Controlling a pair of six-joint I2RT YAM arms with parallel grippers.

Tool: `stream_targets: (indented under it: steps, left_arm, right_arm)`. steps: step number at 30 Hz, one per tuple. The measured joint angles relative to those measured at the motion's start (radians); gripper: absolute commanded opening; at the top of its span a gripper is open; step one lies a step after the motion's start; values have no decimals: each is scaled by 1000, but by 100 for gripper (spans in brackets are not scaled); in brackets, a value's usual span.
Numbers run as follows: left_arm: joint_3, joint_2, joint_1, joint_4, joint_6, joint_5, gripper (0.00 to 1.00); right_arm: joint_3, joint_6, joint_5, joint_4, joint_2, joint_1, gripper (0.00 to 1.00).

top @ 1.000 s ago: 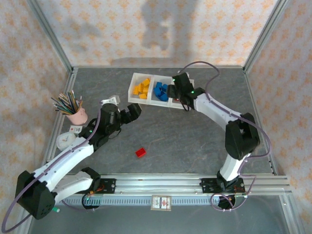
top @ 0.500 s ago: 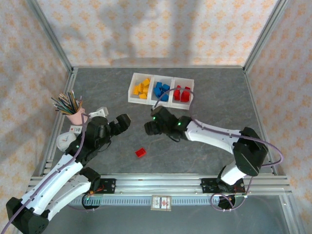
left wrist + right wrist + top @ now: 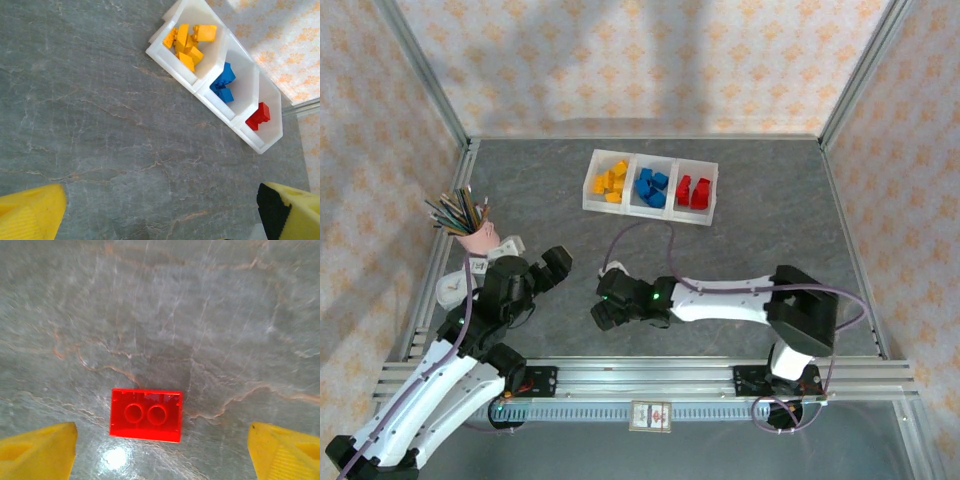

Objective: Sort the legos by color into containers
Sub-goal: Pick up the lego from the bottom-center of the table.

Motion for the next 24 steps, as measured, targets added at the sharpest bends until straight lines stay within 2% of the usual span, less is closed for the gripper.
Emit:
stream_targets:
  steps: [3, 9, 19, 22, 24]
  left_arm:
    - [-7, -8, 0, -12, -10, -5, 99]
    - [-18, -22, 0, -20, -26, -14, 99]
    - [-19, -22, 0, -19, -29, -15, 99]
    - [-21, -22, 0, -19, -29, -15, 99]
    - [-26, -22, 0, -17, -29, -15, 99]
  right_arm:
    - [26, 9, 6, 1, 67, 20, 87]
    - [67, 24, 19, 11, 138, 28, 80]
    - [81, 44, 47, 12, 180, 28, 57]
    - [82, 50, 57, 11, 184, 28, 47]
    - [87, 53, 64, 12, 184, 28, 44]
